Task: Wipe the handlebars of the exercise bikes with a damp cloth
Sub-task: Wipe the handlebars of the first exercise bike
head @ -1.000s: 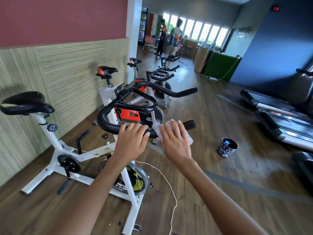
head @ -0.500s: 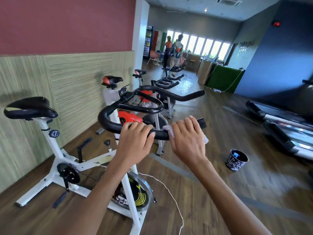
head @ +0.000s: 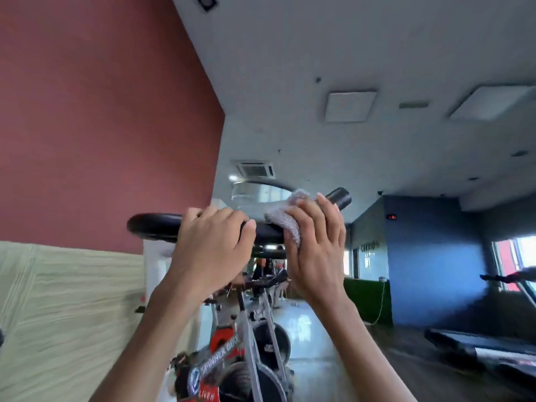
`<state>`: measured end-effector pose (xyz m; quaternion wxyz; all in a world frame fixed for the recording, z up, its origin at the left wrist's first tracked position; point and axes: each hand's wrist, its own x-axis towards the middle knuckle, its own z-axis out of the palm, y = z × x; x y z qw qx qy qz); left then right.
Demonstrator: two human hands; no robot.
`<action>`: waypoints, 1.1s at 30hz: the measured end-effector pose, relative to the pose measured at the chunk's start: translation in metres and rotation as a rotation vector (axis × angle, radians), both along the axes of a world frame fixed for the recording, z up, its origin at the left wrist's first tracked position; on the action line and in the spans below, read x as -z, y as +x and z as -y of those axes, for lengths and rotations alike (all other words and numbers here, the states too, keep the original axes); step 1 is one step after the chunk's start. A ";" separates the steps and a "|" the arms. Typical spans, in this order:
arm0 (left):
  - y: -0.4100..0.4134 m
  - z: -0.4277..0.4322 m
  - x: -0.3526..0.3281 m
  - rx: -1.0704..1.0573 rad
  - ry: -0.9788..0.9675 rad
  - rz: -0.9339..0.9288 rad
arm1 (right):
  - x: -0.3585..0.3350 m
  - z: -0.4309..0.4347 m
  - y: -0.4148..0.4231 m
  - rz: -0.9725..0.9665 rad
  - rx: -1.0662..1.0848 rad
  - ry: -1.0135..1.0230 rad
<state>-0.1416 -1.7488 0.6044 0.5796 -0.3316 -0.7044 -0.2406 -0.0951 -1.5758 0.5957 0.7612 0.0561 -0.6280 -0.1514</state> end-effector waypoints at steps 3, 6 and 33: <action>-0.004 -0.004 0.002 -0.055 0.015 -0.049 | 0.011 0.008 -0.012 -0.007 -0.155 -0.085; -0.010 -0.005 0.003 -0.050 0.050 -0.120 | 0.018 0.017 -0.020 -0.004 -0.328 -0.148; -0.026 0.004 0.013 -0.004 -0.016 -0.264 | -0.024 0.031 0.001 -0.074 -1.120 -0.659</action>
